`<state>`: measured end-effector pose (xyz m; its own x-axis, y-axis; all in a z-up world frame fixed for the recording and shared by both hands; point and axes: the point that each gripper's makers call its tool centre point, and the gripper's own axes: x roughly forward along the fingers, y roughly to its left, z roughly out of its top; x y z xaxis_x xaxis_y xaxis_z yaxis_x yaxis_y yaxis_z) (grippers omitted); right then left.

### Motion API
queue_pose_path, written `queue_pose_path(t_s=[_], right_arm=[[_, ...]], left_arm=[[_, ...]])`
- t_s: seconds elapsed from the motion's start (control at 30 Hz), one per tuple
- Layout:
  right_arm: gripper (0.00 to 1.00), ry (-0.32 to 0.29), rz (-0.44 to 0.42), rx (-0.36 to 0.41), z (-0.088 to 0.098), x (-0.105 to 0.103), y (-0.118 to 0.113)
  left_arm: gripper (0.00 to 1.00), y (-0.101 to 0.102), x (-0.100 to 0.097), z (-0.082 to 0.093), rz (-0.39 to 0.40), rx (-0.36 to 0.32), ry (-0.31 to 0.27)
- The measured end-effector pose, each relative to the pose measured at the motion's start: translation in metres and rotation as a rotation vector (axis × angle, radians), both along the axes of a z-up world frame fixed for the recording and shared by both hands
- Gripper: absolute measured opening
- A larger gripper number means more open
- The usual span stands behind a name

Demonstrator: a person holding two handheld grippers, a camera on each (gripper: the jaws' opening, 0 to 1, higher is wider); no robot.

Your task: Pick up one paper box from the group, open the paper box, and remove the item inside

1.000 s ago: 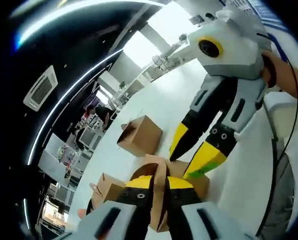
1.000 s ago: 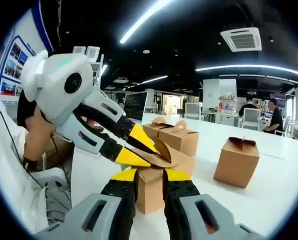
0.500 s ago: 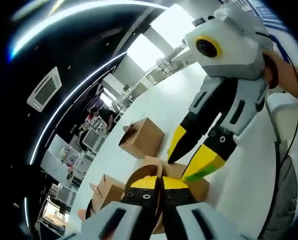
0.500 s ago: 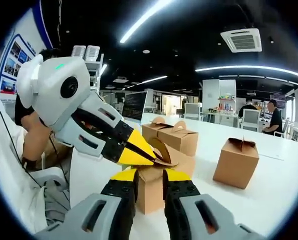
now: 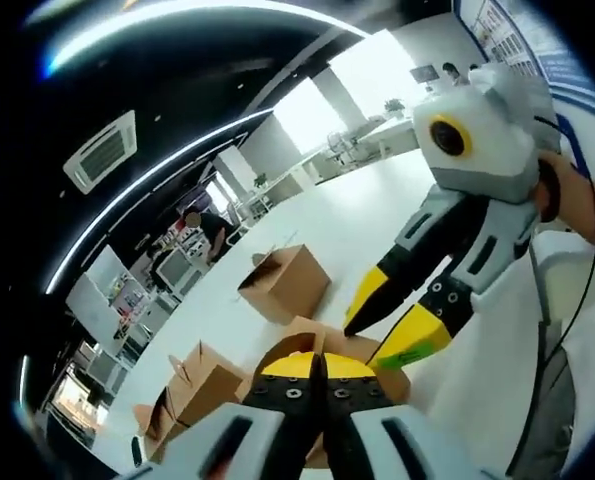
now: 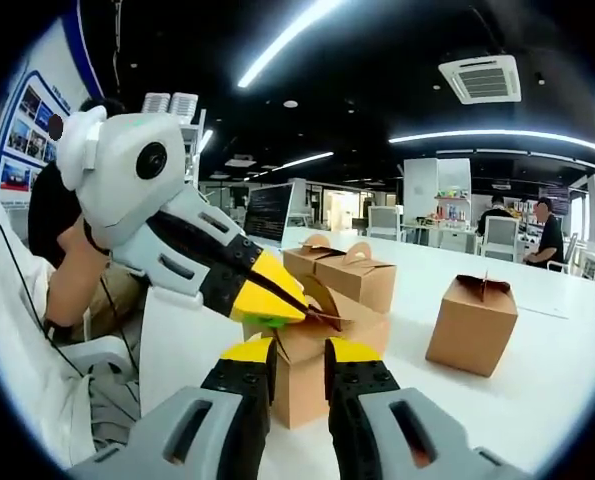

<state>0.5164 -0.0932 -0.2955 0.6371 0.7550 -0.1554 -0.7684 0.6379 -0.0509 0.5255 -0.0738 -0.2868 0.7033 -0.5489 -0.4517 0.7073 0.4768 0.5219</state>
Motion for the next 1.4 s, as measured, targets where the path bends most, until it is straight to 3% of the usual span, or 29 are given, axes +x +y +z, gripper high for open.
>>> queue_pose_path(t_s=[0.7,1.03,1.4], right_arm=[[0.2,-0.004,-0.004,-0.004,0.0,0.001,-0.001],[0.2,-0.003,-0.003,-0.002,0.0,0.001,-0.001],[0.2,-0.002,-0.002,0.0,0.0,0.001,0.0]], left_arm=[[0.04,0.011,0.002,0.023,0.014,-0.105,-0.025],[0.04,0.025,0.007,0.038,0.056,-0.316,0.045],[0.04,0.047,0.012,0.047,0.088,-0.495,0.099]])
